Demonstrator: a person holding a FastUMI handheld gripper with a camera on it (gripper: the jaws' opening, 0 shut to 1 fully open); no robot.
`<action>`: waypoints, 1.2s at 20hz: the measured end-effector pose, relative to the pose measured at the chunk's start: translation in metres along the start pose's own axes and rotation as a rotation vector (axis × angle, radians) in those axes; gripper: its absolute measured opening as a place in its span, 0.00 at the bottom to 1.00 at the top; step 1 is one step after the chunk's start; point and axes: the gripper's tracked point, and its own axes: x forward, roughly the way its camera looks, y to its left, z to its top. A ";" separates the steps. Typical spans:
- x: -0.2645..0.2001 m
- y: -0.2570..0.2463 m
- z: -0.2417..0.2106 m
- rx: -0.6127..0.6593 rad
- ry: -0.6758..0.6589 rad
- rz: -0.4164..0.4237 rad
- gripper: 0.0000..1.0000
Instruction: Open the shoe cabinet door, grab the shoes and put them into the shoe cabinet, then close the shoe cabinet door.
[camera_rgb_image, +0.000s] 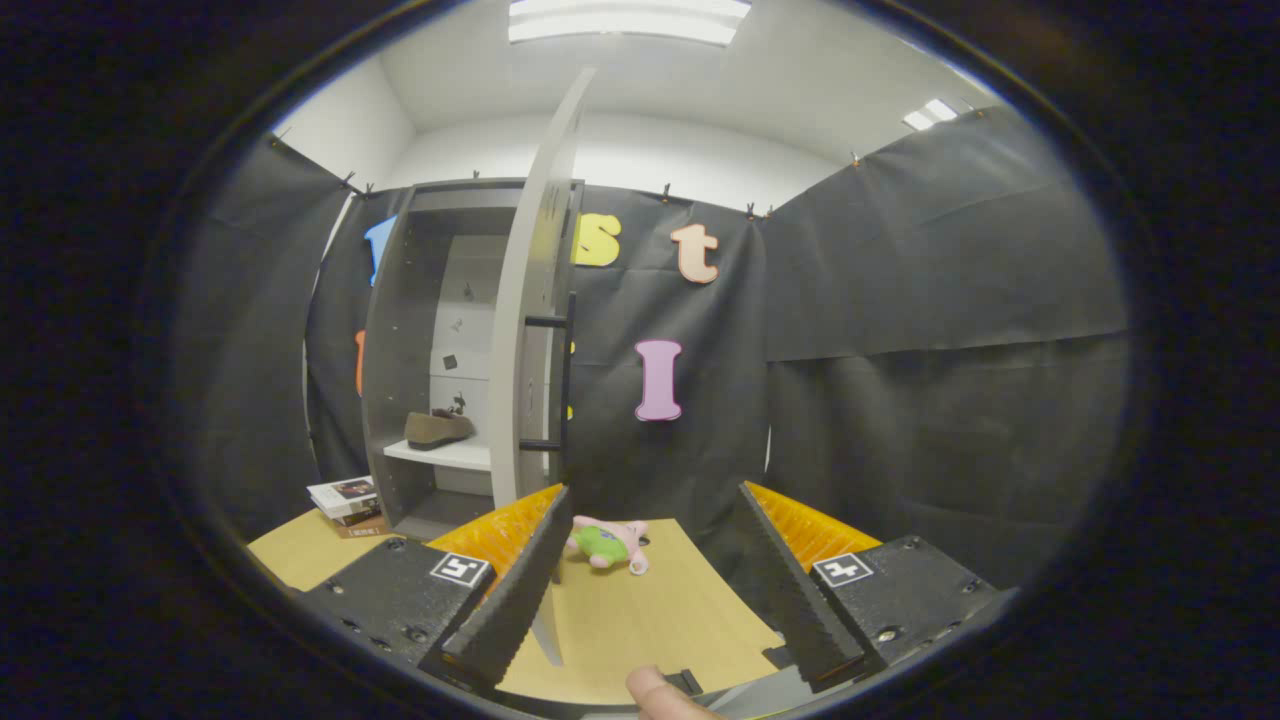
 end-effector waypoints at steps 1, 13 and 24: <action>-0.005 0.007 0.000 0.012 -0.004 0.013 1.00; -0.025 0.111 0.000 0.070 -0.032 0.157 1.00; 0.011 0.195 -0.050 0.084 0.002 0.159 1.00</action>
